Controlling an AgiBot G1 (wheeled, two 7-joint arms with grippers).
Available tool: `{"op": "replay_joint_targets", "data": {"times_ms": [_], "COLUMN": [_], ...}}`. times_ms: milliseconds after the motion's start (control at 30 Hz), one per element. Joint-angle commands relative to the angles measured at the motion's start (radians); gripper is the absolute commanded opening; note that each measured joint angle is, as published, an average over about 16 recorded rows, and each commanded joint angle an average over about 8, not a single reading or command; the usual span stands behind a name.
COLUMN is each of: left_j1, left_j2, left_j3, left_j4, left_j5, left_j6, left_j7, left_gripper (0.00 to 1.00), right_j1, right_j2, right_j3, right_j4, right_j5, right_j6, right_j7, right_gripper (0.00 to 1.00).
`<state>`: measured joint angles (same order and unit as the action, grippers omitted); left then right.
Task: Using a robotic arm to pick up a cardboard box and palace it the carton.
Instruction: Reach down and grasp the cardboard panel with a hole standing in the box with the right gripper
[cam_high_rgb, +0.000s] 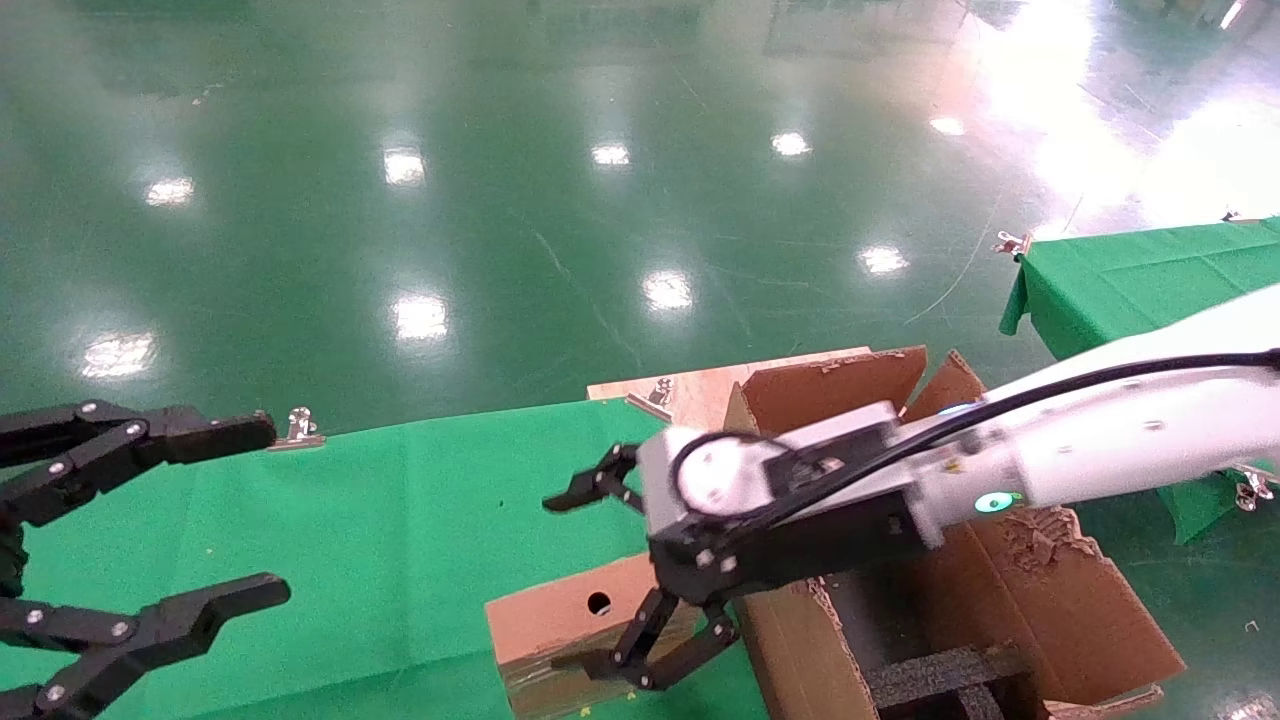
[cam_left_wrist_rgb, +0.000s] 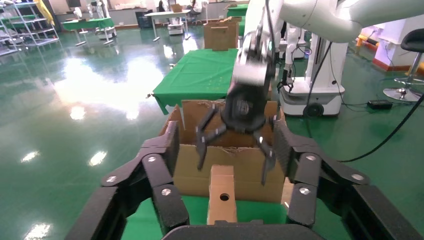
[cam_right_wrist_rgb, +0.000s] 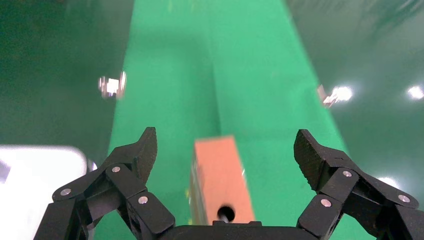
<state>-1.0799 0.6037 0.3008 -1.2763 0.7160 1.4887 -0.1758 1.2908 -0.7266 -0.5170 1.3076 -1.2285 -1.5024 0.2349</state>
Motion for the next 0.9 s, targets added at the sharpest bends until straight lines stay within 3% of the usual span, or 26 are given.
{"op": "replay_joint_targets", "data": {"times_ms": [33,700,733,800,833,900], "left_j1": [0.0,0.0,0.0,0.0,0.0,0.0], "left_j2": [0.0,0.0,0.0,0.0,0.0,-0.001], "left_j3": [0.0,0.001,0.001,0.001,0.001,0.001], "left_j4": [0.0,0.0,0.0,0.0,0.0,0.0], "left_j5": [0.0,-0.001,-0.001,-0.001,-0.001,-0.001], "left_j6": [0.0,0.0,0.0,0.0,0.0,-0.001], "left_j7": [0.0,0.001,0.001,0.001,0.001,0.001], "left_gripper": [0.0,0.0,0.06,0.31,0.43,0.68], "right_j1": [0.029,0.188,0.191,0.194,0.194,0.194], "right_j2": [-0.029,-0.18,-0.182,-0.185,-0.186,-0.187], "right_j3": [-0.033,-0.253,-0.26,-0.267,-0.27,-0.273], "right_j4": [-0.007,-0.027,-0.025,-0.025,-0.024,-0.024], "right_j5": [-0.061,-0.411,-0.417,-0.424,-0.427,-0.429], "right_j6": [-0.009,-0.055,-0.053,-0.047,-0.043,-0.037], "right_j7": [0.004,-0.054,-0.056,-0.058,-0.059,-0.062], "right_gripper": [1.0,1.0,1.0,0.98,0.9,0.65]}}
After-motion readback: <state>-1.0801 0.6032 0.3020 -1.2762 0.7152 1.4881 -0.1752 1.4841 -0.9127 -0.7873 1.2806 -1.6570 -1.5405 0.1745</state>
